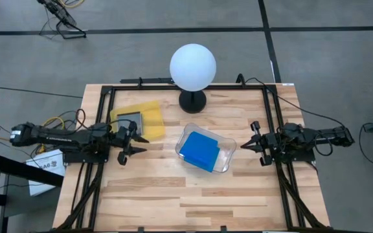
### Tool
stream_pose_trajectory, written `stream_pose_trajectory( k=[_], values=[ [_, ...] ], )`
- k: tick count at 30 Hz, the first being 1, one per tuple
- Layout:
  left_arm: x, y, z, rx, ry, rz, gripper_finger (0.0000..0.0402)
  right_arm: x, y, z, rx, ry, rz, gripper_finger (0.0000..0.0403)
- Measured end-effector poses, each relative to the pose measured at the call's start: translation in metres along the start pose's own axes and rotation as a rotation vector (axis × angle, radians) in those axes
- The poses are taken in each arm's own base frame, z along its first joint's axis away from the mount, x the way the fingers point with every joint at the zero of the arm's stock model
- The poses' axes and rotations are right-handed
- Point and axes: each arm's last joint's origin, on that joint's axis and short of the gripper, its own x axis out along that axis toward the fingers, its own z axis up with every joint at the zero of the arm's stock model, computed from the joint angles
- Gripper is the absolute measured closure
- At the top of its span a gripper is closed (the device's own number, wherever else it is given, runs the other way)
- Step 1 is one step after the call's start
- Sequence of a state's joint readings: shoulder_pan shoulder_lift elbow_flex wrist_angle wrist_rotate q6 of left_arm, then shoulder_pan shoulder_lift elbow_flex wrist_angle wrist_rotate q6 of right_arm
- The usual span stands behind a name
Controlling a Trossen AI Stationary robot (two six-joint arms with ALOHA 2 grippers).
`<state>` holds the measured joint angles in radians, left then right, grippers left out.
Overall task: Pick & place jewel cases by type
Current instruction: Return to Home Position
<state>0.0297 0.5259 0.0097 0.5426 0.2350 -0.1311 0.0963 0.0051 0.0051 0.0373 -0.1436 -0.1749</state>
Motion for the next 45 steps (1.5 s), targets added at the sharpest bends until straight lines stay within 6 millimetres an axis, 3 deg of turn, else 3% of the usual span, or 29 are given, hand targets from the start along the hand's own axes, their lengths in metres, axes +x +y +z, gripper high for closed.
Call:
stream_pose_trajectory(
  k=[13, 21, 32, 45],
  values=[
    [-0.023, 0.002, -0.009, -0.003, 0.090, 0.180, 0.0235, 0.000, 0.000, 0.000, -0.001, 0.002, -0.015, 0.0403],
    [-0.031, -0.003, -0.003, 0.100, 0.025, 0.205, 0.0235, 0.000, 0.000, 0.000, 0.000, 0.003, -0.015, 0.0403],
    [-0.032, -0.004, -0.002, 0.210, 0.038, 0.194, 0.0235, 0.000, 0.000, 0.000, 0.000, 0.002, -0.014, 0.0403],
    [-0.032, -0.004, -0.002, 0.215, 0.041, 0.209, 0.0235, 0.000, 0.000, 0.000, 0.000, 0.002, -0.014, 0.0403]
  ],
)
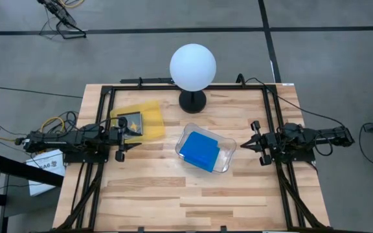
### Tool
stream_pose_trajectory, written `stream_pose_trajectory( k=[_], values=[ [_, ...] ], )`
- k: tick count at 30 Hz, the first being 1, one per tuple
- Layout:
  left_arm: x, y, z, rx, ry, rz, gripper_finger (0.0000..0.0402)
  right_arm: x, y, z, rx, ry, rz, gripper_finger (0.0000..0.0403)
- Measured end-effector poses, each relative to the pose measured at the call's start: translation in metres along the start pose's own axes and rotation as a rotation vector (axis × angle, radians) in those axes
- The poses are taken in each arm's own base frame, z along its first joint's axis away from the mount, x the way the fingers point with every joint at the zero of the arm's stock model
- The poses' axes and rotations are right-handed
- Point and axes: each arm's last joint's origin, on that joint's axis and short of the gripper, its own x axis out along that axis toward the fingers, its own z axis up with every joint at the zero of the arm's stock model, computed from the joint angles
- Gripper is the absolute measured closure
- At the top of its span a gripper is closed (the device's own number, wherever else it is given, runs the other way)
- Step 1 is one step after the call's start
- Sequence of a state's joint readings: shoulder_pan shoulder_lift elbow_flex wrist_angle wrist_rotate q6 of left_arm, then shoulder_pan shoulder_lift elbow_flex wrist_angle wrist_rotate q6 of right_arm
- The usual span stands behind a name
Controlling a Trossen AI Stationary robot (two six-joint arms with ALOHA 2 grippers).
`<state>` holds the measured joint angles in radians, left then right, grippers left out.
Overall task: Pick & place jewel cases by type
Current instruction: Return to Home Position
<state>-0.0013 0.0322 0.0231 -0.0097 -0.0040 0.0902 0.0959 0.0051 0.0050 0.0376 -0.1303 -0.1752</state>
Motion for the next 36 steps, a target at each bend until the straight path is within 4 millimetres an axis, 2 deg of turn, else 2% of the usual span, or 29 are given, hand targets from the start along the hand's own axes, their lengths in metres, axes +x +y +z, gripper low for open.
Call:
stream_pose_trajectory(
  k=[36],
  values=[
    [-0.0001, 0.0003, 0.0003, -0.001, 0.000, 0.007, 0.0235, 0.0000, 0.0000, -0.0001, 0.000, 0.000, 0.000, 0.0403]
  ],
)
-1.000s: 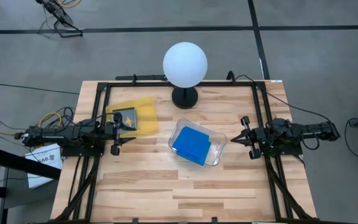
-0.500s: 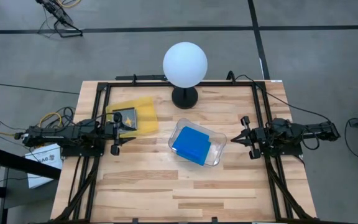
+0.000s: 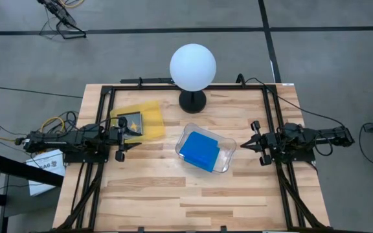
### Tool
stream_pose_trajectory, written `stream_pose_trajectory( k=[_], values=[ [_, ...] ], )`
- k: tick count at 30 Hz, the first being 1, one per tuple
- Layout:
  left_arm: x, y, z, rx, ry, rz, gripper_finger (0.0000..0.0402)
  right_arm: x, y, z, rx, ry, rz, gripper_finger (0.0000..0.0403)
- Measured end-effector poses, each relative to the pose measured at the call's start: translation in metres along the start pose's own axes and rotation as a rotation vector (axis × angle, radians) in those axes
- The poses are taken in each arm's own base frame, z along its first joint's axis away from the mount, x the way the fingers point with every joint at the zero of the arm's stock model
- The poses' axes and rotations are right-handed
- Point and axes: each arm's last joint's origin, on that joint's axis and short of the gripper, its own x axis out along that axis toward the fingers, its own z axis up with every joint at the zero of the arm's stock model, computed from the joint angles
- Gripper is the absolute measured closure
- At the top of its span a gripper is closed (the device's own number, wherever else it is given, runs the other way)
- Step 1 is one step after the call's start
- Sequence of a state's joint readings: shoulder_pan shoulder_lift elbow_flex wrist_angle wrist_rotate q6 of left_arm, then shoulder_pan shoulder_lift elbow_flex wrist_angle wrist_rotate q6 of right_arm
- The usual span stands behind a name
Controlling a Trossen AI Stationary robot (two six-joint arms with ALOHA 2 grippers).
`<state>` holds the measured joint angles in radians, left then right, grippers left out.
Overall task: Pick & place jewel cases by type
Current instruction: Return to Home Position
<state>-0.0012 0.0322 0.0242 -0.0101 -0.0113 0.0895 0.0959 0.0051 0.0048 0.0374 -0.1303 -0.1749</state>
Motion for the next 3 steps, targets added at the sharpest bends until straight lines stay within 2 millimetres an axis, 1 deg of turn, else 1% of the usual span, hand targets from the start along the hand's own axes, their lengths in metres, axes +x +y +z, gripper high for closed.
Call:
stream_pose_trajectory(
  k=[3],
  values=[
    [0.0000, 0.0000, 0.0000, 0.005, 0.000, 0.001, 0.0235, 0.0000, 0.0000, 0.0000, 0.000, 0.000, 0.000, 0.0403]
  ],
)
